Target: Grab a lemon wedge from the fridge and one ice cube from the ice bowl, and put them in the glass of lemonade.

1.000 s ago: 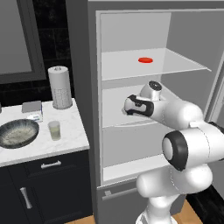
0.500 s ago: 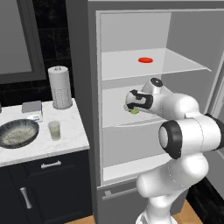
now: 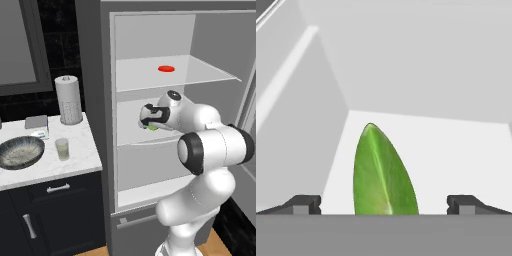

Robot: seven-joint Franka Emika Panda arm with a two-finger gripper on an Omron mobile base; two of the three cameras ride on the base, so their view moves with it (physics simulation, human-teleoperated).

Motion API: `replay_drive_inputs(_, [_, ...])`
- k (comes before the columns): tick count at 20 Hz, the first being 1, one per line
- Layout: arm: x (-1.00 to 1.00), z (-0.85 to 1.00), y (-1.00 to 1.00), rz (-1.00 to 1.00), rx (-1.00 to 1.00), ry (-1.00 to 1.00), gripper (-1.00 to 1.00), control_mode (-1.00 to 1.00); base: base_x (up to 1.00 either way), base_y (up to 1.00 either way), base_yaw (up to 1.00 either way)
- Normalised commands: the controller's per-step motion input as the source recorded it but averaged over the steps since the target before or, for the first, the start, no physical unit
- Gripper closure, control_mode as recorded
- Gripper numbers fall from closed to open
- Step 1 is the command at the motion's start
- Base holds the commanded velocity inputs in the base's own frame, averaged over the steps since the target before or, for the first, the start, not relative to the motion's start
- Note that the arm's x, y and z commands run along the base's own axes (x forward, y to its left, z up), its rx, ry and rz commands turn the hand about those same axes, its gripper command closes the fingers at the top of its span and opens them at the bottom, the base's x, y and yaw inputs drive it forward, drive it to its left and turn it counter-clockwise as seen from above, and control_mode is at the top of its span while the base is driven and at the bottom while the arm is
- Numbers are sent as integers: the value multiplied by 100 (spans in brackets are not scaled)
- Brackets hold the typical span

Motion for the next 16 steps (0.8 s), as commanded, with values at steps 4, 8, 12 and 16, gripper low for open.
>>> replay_drive_inputs(4, [0, -53, 24, 0, -3, 0, -100, -100, 0, 0, 0])
replay_drive_inputs(8, [0, -34, 6, 0, -1, 0, -100, -100, 0, 0, 0])
replay_drive_inputs(12, [0, -9, 0, 0, 0, 2, 100, -100, 0, 0, 0])
replay_drive_inputs(16, [0, 0, 0, 0, 0, 3, 100, -100, 0, 0, 0])
